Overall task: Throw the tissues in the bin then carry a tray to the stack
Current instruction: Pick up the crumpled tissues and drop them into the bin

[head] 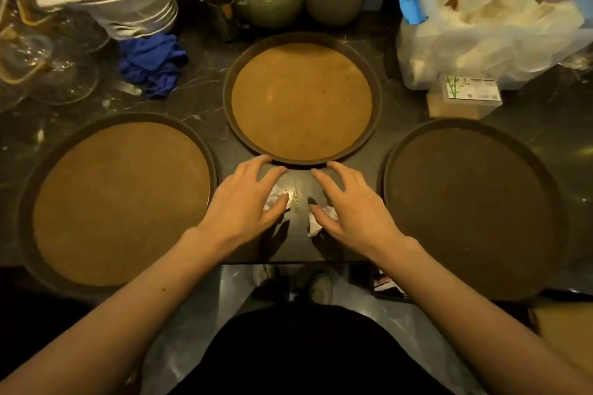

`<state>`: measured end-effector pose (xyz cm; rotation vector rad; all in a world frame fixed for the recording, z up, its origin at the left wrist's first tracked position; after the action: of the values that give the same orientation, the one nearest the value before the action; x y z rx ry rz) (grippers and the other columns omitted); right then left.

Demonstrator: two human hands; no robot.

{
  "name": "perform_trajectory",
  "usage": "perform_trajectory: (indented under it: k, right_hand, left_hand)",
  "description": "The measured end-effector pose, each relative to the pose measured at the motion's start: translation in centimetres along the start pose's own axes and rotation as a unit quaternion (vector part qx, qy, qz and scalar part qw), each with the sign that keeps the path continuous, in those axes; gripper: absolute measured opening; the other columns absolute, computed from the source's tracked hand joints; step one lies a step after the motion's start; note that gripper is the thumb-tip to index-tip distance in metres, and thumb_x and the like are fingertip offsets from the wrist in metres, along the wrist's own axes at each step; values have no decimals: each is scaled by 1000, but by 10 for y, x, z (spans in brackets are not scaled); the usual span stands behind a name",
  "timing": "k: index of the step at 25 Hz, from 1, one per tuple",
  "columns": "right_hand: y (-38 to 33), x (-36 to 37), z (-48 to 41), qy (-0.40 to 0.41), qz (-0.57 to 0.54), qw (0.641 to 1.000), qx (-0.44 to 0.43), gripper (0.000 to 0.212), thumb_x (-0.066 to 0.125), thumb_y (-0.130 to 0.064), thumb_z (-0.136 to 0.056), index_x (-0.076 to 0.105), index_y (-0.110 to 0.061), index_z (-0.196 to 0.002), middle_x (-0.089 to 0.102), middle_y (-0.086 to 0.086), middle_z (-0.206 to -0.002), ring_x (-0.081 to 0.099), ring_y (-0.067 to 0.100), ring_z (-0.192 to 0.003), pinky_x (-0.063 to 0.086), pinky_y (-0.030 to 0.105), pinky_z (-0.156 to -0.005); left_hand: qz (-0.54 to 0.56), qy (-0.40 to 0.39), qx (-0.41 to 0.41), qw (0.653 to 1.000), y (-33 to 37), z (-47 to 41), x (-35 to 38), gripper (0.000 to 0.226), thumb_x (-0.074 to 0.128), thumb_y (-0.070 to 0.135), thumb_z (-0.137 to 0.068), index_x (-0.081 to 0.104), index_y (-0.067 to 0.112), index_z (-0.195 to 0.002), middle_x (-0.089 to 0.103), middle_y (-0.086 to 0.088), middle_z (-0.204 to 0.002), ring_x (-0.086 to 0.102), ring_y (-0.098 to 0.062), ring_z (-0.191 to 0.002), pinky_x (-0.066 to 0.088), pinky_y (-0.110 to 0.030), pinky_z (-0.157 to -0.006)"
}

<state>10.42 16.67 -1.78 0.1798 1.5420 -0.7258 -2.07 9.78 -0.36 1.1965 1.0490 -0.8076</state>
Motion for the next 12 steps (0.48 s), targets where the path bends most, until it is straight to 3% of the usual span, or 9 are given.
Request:
perform_trajectory:
  k: [4, 12]
  right_hand:
    - [-5, 30, 2, -37, 42, 998, 37, 52, 56, -41, -91, 48, -17, -137, 48, 20, -140, 47, 38, -124, 54, 47, -83]
    - [-2, 56, 10, -70, 90, 989, 98, 46, 63, -38, -87, 55, -20, -128, 52, 14, -133, 53, 35, -115, 54, 41, -69]
  left_hand:
    - [3, -64, 33, 997, -13, 4, 34, 46, 52, 42, -91, 50, 23, -132, 46, -11, -140, 46, -29, -127, 50, -42, -82]
    - [30, -106, 62, 992, -27, 7, 56, 40, 57, 36, -90, 52, 22, -128, 46, -8, -135, 47, -29, -124, 52, -40, -73]
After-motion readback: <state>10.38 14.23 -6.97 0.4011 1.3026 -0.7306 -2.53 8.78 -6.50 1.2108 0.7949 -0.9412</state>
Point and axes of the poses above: each hand's wrist, its own z-axis away from the middle knuckle, its own x-axis out of the palm, y = z × x, the point moved 10 cm from there along -z, towards the middle knuckle
